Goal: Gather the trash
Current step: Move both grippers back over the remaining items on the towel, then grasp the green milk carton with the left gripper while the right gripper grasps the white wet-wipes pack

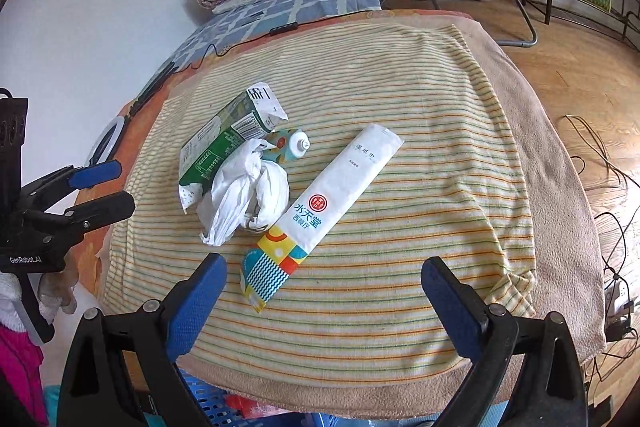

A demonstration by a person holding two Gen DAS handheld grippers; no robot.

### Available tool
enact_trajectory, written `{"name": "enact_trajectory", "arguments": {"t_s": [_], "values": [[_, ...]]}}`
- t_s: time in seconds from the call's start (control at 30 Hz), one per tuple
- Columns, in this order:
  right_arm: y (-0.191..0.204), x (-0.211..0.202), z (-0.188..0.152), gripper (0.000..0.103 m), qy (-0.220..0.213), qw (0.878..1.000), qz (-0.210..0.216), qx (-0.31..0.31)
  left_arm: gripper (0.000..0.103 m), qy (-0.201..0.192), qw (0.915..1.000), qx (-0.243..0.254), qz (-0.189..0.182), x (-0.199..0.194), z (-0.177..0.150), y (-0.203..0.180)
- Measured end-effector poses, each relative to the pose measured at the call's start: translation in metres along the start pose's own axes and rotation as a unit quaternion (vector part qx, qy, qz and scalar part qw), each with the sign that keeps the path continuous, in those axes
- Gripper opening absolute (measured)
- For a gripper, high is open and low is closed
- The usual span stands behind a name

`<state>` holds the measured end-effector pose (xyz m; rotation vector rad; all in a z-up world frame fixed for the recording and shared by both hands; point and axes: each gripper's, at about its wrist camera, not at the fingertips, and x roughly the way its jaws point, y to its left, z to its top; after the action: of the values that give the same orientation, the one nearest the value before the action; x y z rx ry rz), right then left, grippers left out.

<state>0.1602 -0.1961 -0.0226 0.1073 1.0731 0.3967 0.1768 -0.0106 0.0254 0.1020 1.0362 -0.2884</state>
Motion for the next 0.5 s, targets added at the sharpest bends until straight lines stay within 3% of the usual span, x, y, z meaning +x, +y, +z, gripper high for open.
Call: {"name": "enact_trajectory", "arguments": {"t_s": [0.27,0.5], "values": [[-0.006,0.024,0.015,0.097,0.023,0.999,0.021,0.022,0.088,0.032,0.9991,0.025,0.01,0.042,0.028,0.006],[-0.006,0.036,0.023,0.097,0.026,0.999,0.019,0.018,0.088,0.055,0.9984,0.013,-0.009,0.071,0.04,0.017]]}}
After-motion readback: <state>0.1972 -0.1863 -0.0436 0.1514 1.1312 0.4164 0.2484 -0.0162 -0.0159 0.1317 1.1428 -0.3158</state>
